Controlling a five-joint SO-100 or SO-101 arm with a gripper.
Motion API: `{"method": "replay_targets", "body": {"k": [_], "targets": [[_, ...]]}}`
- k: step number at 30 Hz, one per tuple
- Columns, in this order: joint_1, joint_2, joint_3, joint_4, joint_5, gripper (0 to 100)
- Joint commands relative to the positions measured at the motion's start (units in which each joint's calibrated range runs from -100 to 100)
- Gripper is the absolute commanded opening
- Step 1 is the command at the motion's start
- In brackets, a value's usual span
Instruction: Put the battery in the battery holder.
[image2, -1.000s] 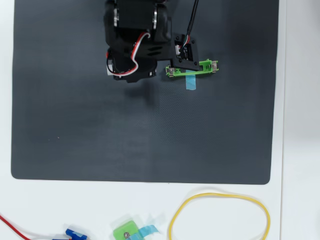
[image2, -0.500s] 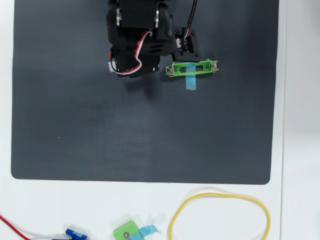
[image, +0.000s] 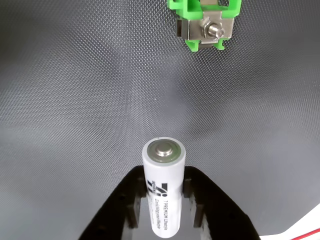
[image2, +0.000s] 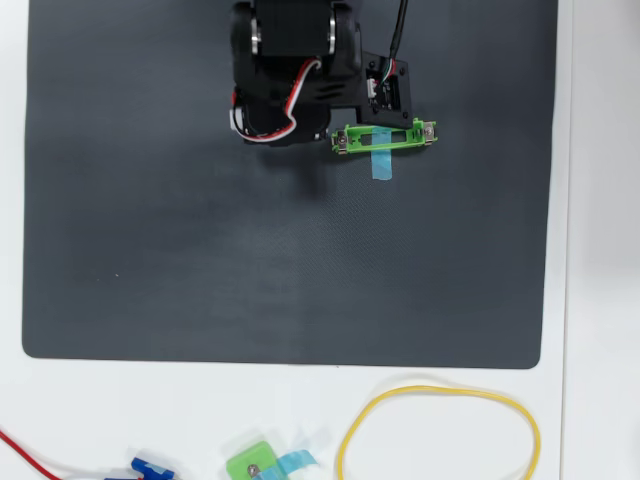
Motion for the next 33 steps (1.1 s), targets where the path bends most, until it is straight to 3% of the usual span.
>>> {"method": "replay_targets", "body": {"k": [1, 26, 33], "targets": [[-3.74, -1.6, -1.05, 1.17, -0.6, 0], [-17.65, -1.77, -4.22, 1.17, -3.68, 0], [-26.99, -8.5, -3.6, 1.26, -8.68, 0]]}}
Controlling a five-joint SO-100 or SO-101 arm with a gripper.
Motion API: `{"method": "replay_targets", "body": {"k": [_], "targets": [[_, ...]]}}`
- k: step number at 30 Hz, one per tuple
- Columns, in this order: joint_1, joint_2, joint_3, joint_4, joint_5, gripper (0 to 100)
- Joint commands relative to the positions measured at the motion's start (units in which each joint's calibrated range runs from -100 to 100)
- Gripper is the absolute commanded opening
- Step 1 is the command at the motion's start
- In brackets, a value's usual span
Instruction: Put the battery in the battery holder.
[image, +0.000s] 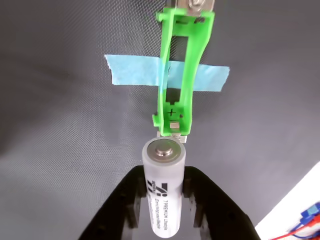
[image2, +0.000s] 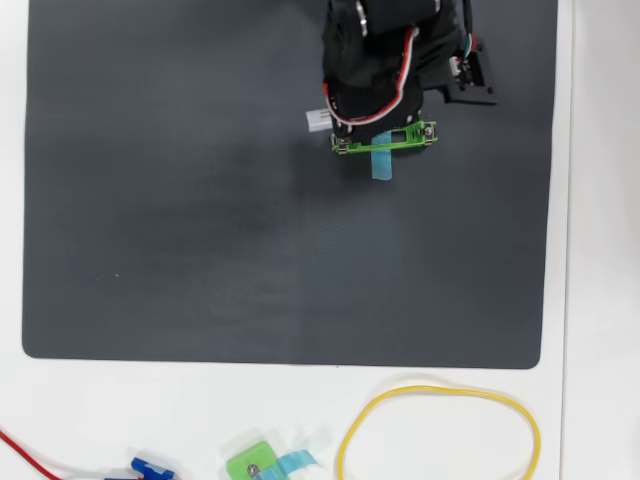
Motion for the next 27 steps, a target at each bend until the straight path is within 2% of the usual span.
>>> {"method": "replay_targets", "body": {"k": [1, 12, 16, 19, 27], "targets": [[-3.36, -6.05, -1.61, 0.57, -1.17, 0], [-4.19, -11.68, 1.83, 0.48, -1.22, 0], [-9.38, -11.42, 2.53, -0.48, -1.27, 0], [-14.37, -9.29, 2.36, -4.94, -5.03, 0], [-14.88, -2.38, 1.74, -6.51, -5.45, 0]]}}
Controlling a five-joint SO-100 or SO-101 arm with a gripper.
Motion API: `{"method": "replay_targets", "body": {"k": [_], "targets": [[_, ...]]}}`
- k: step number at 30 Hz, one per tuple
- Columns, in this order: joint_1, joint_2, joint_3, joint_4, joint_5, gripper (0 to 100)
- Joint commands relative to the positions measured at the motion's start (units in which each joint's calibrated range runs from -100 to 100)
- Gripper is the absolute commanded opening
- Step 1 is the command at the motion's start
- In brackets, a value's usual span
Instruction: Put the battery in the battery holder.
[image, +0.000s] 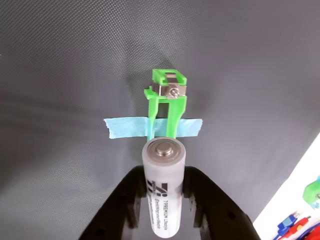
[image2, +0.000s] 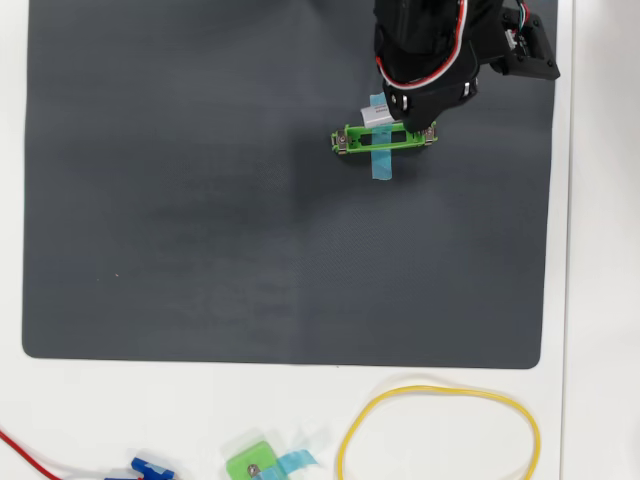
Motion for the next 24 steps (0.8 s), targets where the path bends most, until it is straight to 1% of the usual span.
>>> {"method": "replay_targets", "body": {"k": [1, 4, 7, 13, 24], "targets": [[-0.62, 2.29, -1.25, -2.14, -0.26, 0], [-0.62, 3.57, -0.55, -5.2, -0.32, 0], [0.0, 4.76, -0.99, -5.98, -0.47, 0], [0.1, 5.02, -1.17, -5.98, -4.33, 0], [0.21, 5.02, -1.17, -5.98, -4.38, 0]]}}
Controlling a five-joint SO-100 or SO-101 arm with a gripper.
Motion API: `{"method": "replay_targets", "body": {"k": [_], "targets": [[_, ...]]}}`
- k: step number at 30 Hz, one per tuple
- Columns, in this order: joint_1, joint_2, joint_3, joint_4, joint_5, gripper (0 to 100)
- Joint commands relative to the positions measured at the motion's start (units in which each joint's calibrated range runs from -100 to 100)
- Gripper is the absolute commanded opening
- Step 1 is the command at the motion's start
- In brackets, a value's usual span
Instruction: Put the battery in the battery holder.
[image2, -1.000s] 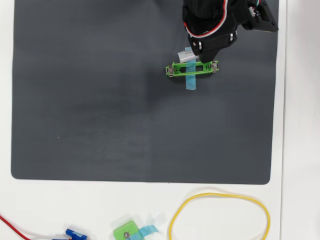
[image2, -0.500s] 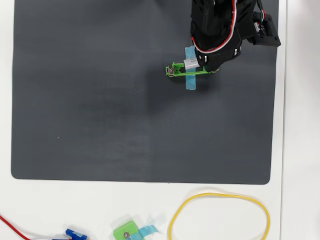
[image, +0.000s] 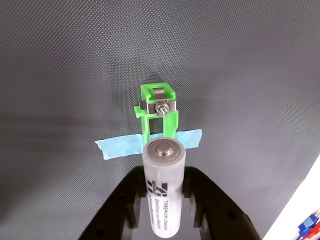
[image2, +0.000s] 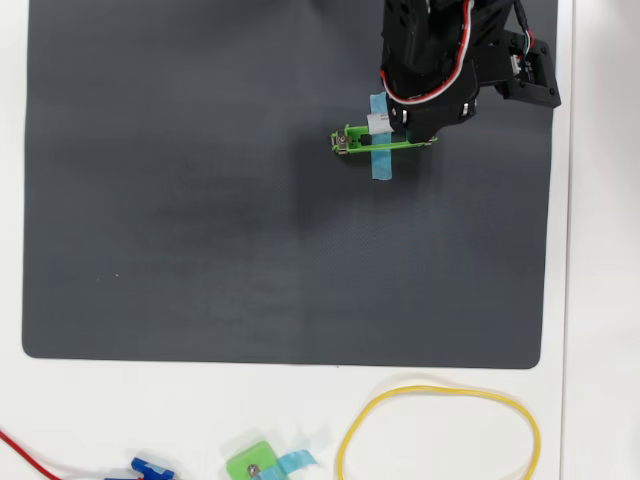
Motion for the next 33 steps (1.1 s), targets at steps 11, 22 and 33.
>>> {"method": "replay_targets", "body": {"k": [11, 22, 33], "targets": [[0.43, 0.01, -1.17, -0.73, -0.19, 0], [0.43, 0.01, -0.9, -0.73, 0.08, 0], [0.33, 0.01, -0.37, -0.73, 0.18, 0]]}}
